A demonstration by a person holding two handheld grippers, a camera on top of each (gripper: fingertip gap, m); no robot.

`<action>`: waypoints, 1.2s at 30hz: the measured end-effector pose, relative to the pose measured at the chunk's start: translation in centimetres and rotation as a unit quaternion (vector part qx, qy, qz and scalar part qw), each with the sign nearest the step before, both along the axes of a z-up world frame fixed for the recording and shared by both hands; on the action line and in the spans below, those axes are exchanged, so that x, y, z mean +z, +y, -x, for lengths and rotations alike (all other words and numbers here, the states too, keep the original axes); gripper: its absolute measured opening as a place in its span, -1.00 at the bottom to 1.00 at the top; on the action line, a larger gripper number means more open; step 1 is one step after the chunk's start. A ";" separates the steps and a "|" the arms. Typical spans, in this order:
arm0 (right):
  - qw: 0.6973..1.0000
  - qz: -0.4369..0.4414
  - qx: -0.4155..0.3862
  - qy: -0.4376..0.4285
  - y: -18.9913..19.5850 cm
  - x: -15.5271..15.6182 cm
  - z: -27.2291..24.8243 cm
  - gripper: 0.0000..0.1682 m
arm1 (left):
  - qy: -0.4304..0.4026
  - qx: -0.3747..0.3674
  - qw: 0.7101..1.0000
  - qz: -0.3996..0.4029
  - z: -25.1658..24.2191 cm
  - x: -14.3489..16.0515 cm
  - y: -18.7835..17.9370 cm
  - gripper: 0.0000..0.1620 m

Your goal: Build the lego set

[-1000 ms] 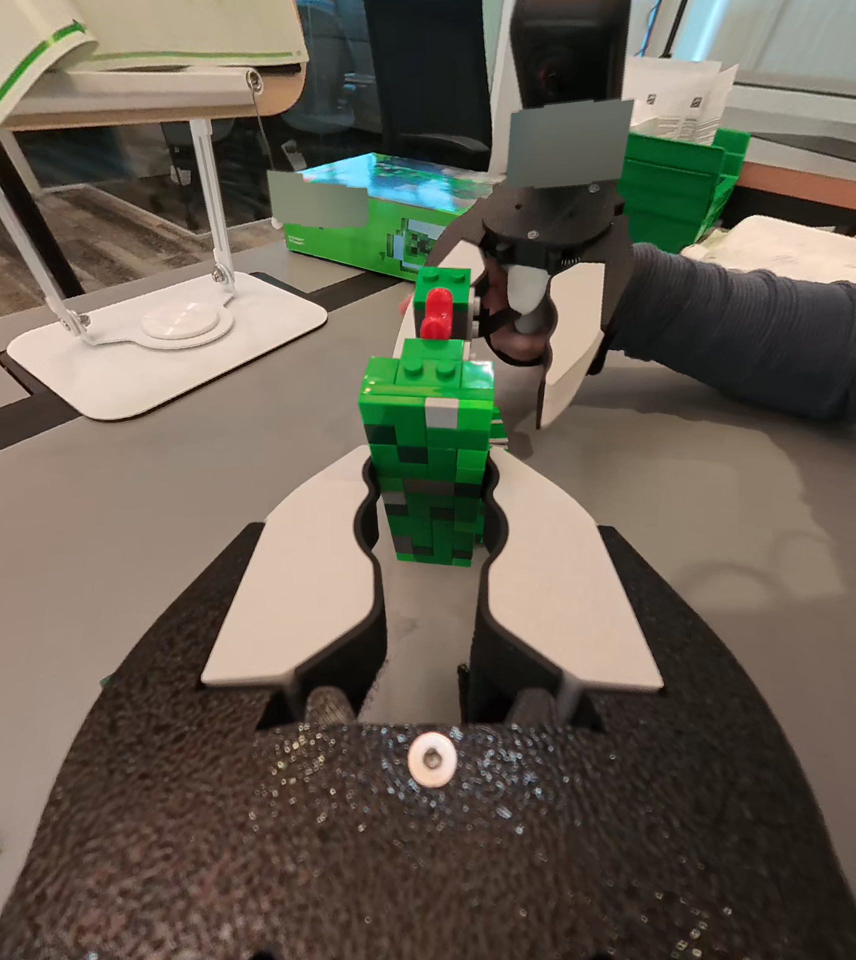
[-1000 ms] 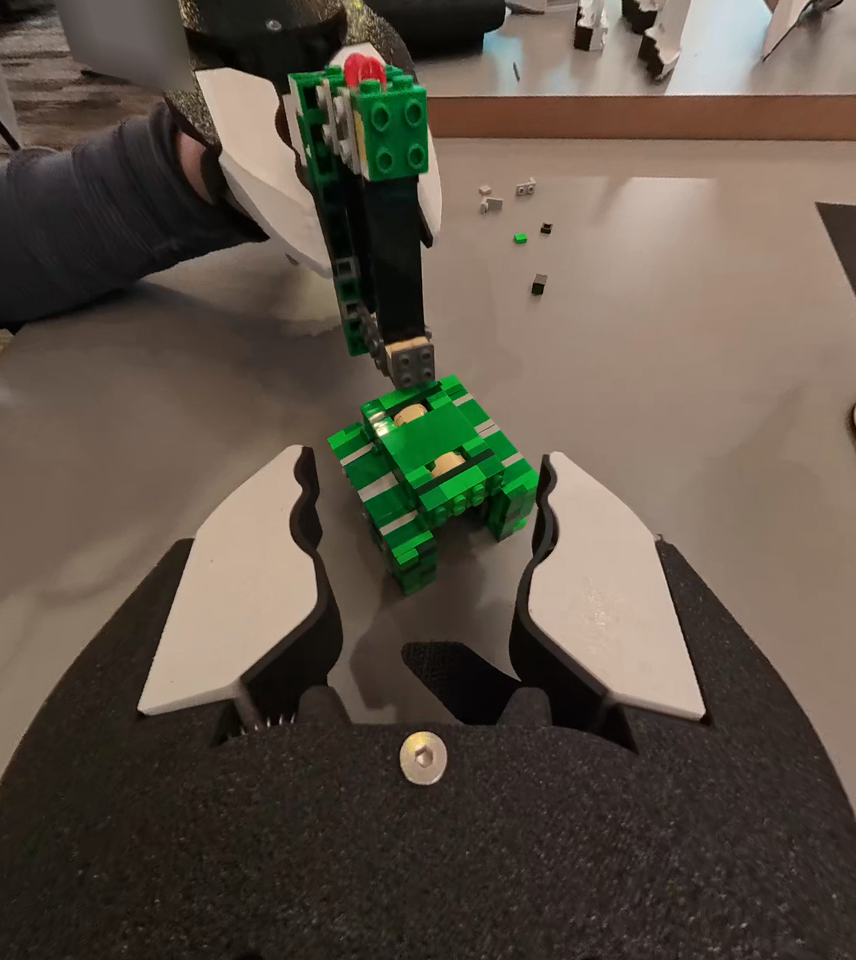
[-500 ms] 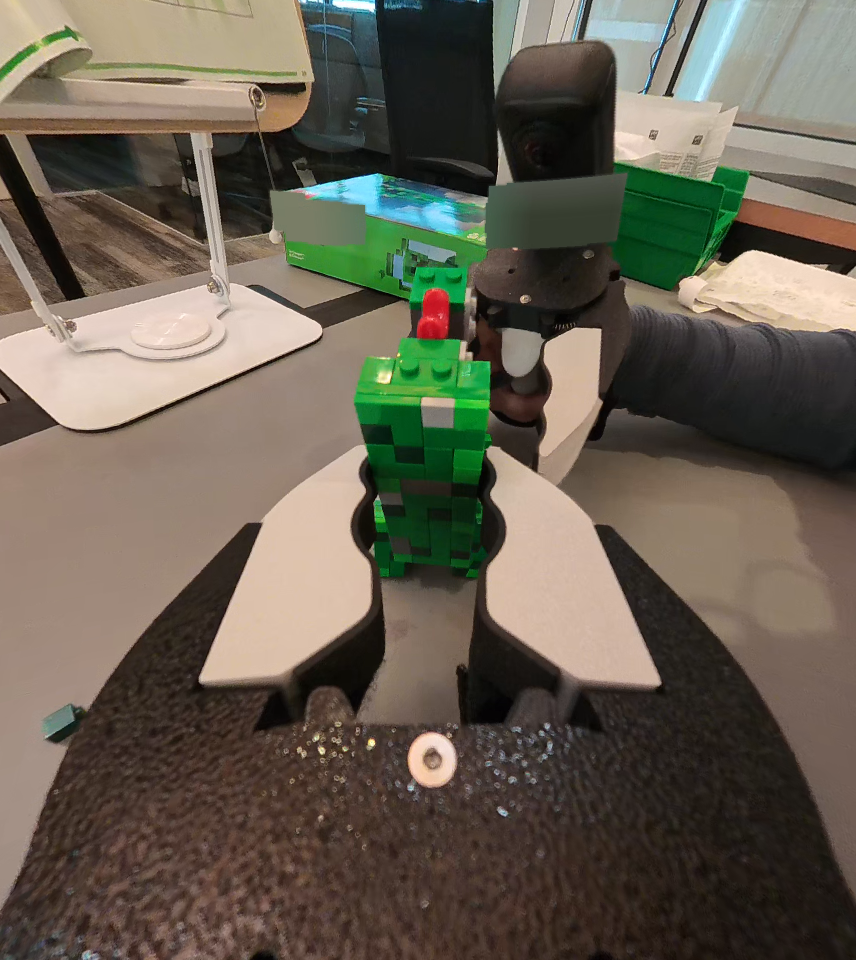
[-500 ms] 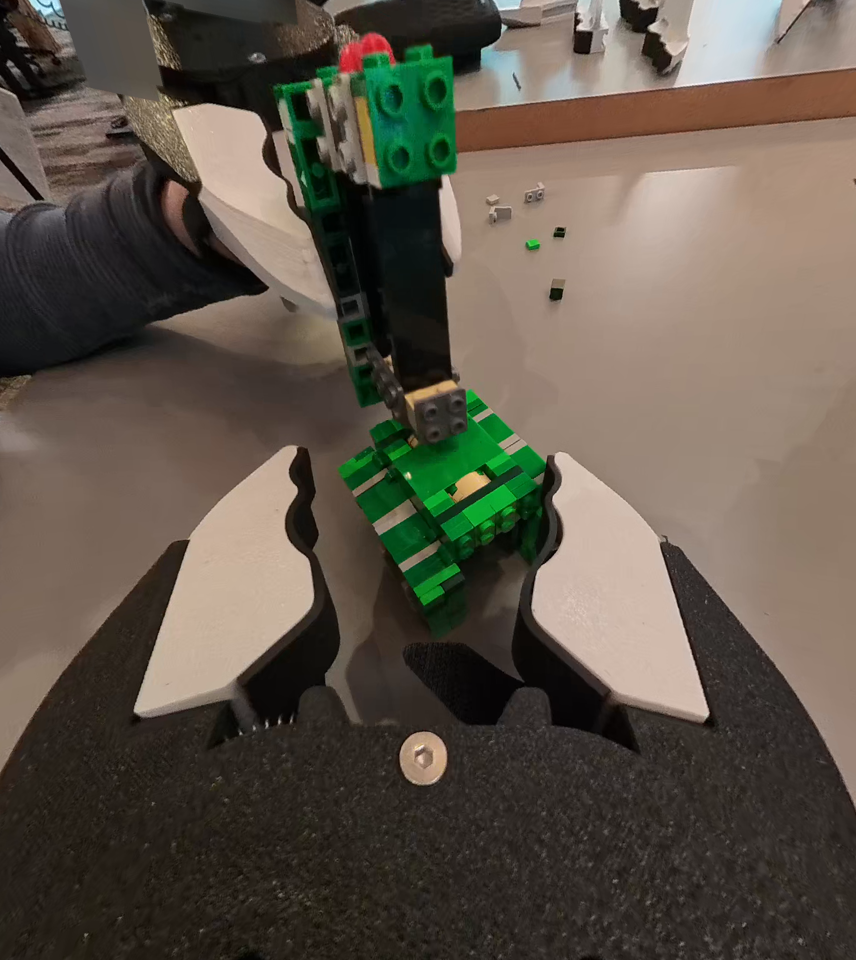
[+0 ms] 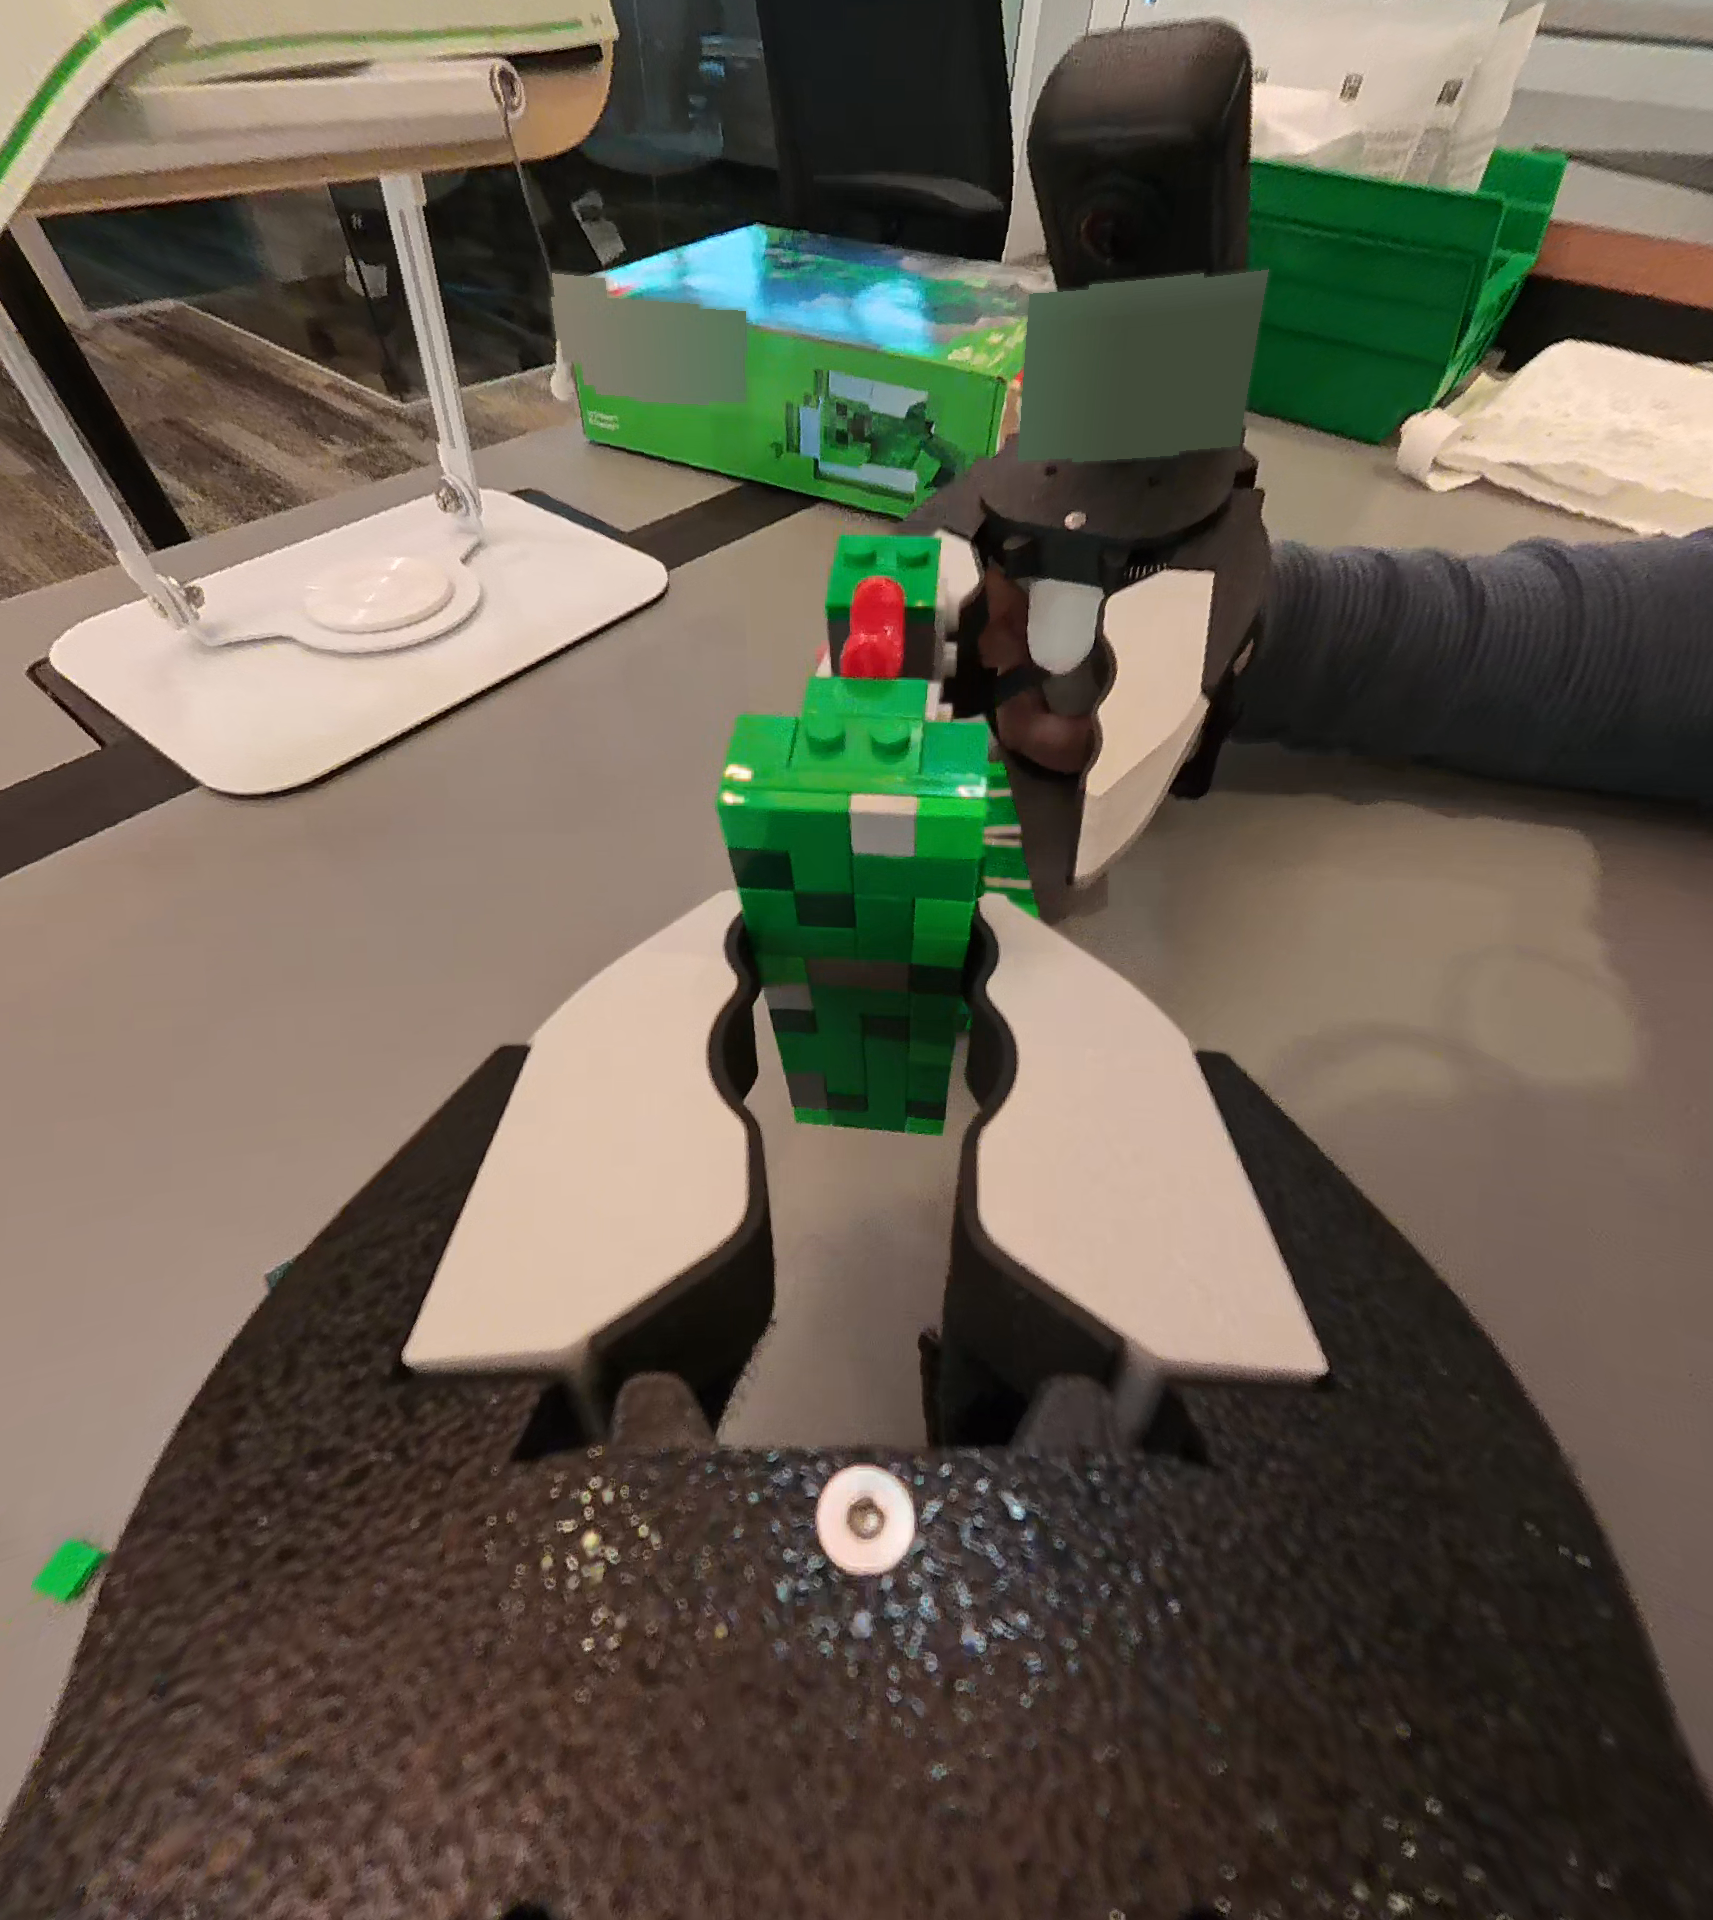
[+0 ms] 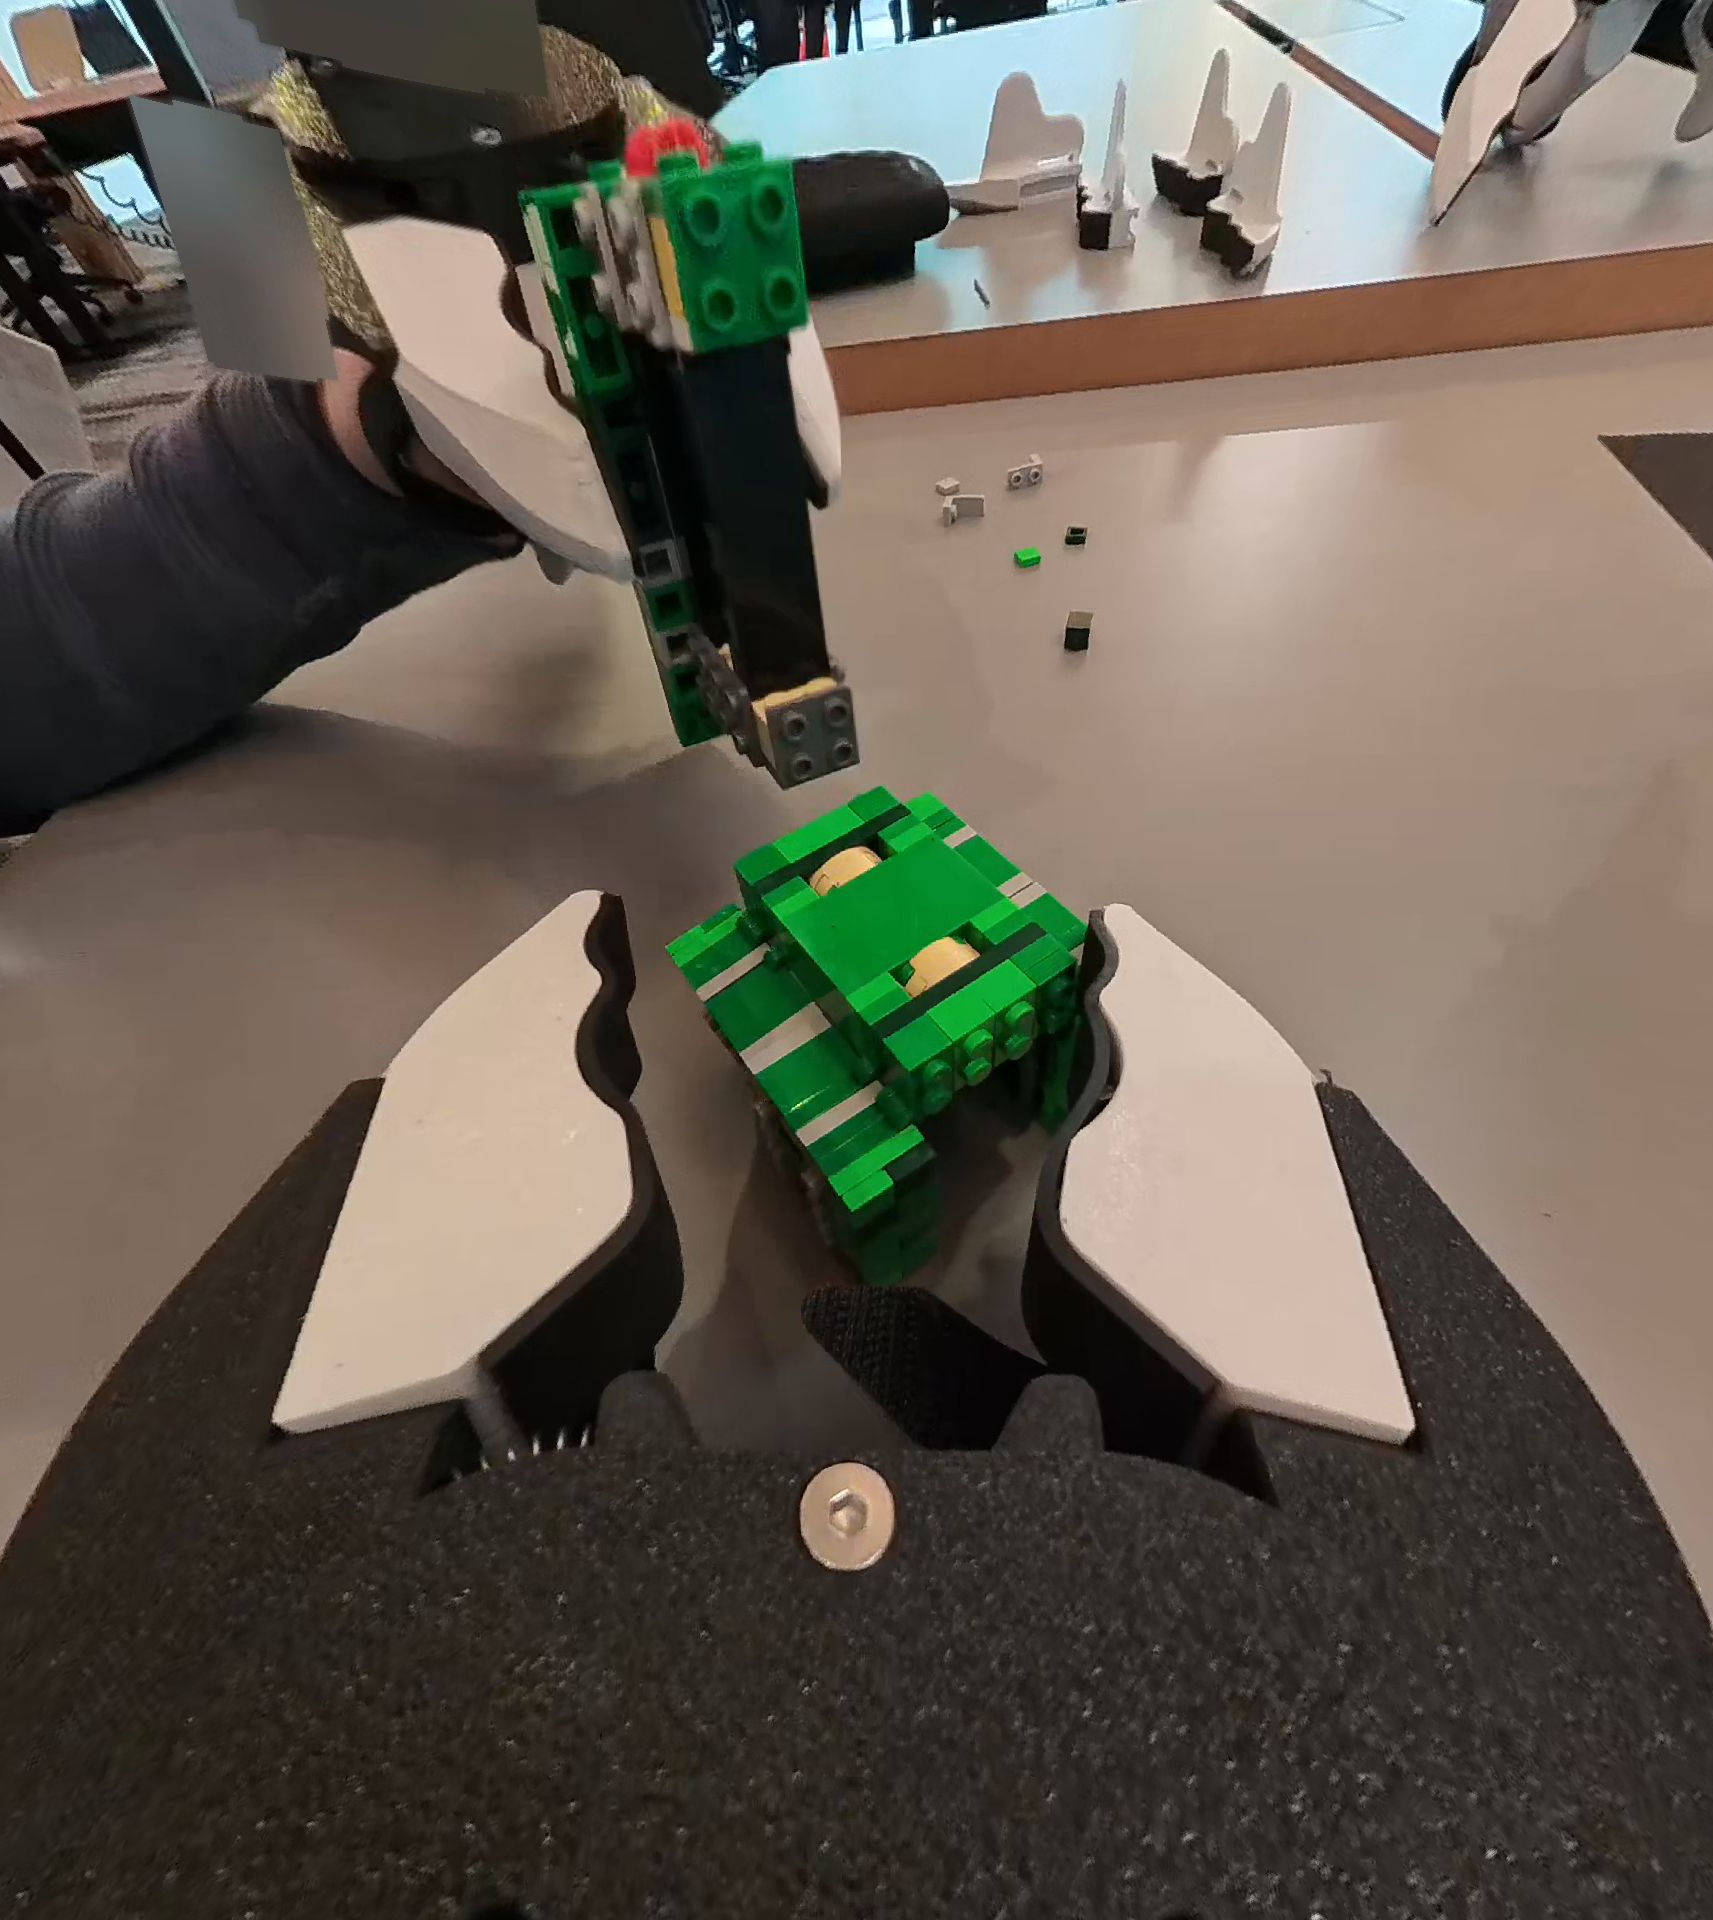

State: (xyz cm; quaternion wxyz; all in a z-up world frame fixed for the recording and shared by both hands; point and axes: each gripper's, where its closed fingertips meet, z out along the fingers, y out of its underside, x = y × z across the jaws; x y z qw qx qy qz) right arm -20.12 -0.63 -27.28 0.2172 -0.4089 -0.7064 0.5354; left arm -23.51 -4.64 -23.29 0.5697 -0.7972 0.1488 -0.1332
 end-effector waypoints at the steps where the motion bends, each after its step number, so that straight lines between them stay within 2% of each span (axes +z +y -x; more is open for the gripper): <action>1: 1.000 0.001 0.000 0.000 0.0 0.0 0.0 -0.03 | 0.002 -0.002 1.000 0.004 0.0 -0.2 -0.1 -0.55; 6: 1.000 0.005 -0.001 -0.001 0.1 0.0 0.0 -0.03 | 0.005 -0.004 1.000 0.010 -0.1 -0.9 0.2 -0.55; 36: 1.000 0.015 -0.005 -0.003 0.2 0.0 0.1 -0.04 | 0.009 0.001 1.000 0.007 -0.3 -0.6 0.2 -0.55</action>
